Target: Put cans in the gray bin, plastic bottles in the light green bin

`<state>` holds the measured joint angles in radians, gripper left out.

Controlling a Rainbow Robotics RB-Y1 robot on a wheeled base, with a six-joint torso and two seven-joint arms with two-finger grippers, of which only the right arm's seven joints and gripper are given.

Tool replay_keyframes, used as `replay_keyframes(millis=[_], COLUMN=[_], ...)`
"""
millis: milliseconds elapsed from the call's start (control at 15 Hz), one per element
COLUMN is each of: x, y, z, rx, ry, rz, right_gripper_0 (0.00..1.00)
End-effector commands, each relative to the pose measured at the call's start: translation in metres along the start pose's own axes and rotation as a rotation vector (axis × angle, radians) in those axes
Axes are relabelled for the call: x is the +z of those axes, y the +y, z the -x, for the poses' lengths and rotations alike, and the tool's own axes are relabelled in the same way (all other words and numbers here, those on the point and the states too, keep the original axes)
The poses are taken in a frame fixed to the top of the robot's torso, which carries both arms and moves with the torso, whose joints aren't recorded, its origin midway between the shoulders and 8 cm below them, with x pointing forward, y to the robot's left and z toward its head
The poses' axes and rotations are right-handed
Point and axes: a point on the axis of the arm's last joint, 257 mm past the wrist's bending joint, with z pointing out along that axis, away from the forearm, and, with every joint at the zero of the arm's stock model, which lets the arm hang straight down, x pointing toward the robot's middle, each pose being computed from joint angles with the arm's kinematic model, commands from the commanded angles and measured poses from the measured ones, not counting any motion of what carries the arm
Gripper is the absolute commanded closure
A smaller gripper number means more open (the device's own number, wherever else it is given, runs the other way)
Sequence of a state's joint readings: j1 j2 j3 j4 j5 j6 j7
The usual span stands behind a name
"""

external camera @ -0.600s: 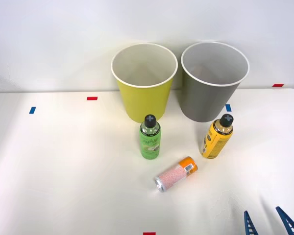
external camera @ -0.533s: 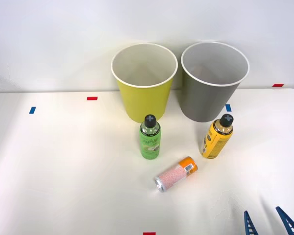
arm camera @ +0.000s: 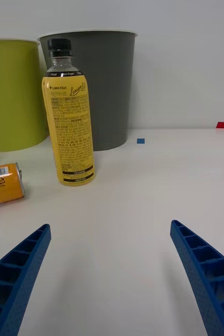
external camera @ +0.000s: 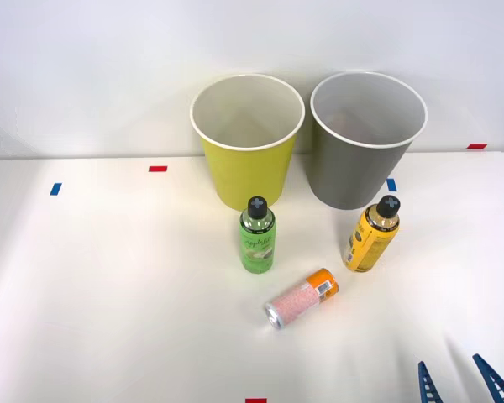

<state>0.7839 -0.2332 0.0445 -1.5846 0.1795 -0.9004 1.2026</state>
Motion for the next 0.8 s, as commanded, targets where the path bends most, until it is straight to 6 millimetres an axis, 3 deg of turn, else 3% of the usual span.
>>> replay_keyframes(millis=[67,800], x=[0.0,0.0], y=[0.0,0.0], z=[0.0,0.0], rx=[0.0,0.0], ry=[0.0,0.0], rz=[0.0,0.0], right_gripper_0=[0.22,0.22])
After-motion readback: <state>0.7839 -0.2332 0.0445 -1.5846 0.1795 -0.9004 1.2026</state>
